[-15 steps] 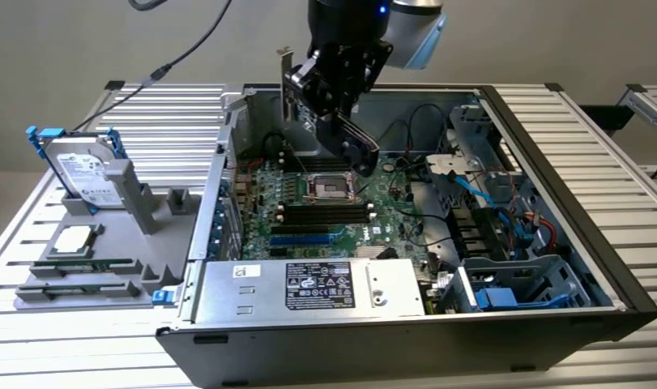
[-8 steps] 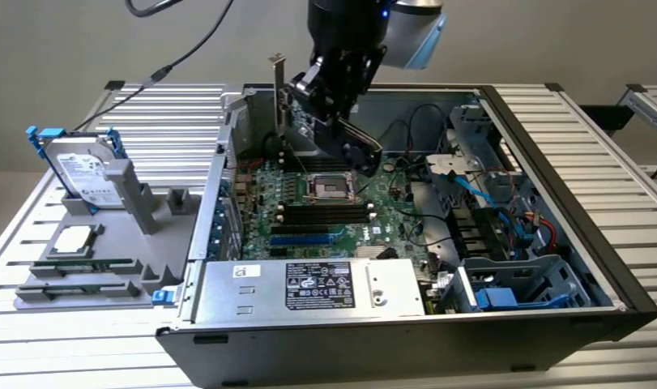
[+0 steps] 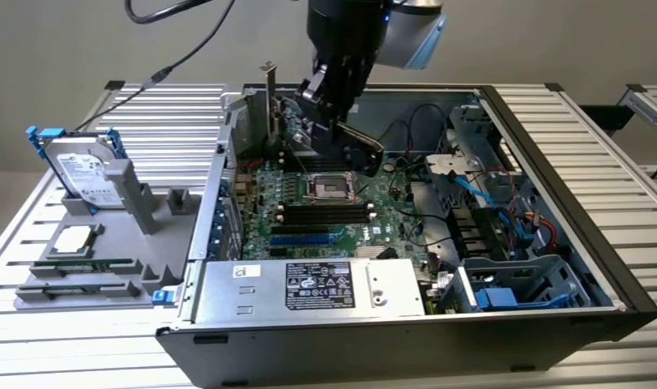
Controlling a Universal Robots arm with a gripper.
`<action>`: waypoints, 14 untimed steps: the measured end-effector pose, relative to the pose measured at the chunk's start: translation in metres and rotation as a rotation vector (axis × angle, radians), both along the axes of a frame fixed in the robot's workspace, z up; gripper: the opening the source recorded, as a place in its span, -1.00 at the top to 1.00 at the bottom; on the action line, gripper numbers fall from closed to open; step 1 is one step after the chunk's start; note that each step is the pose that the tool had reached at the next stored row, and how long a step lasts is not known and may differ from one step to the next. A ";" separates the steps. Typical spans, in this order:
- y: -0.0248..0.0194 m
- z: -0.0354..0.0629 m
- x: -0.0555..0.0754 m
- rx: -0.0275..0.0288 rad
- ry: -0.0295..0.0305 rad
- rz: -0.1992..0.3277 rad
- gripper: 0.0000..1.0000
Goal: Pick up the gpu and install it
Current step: 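Insert the gpu into the slot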
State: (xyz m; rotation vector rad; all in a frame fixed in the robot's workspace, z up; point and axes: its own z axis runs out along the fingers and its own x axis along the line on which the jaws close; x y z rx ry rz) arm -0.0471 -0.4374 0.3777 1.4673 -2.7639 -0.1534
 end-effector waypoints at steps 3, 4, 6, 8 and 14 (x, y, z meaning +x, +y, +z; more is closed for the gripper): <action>0.0000 -0.0023 0.000 0.0000 -0.0017 0.055 0.47; 0.0000 -0.0030 0.000 0.0000 -0.0022 0.074 0.47; 0.0000 -0.0043 0.000 0.0000 -0.0029 0.110 0.47; 0.0000 -0.0057 0.000 0.0000 -0.0036 0.146 0.47; 0.0000 -0.0096 0.000 -0.0001 -0.0078 0.254 0.47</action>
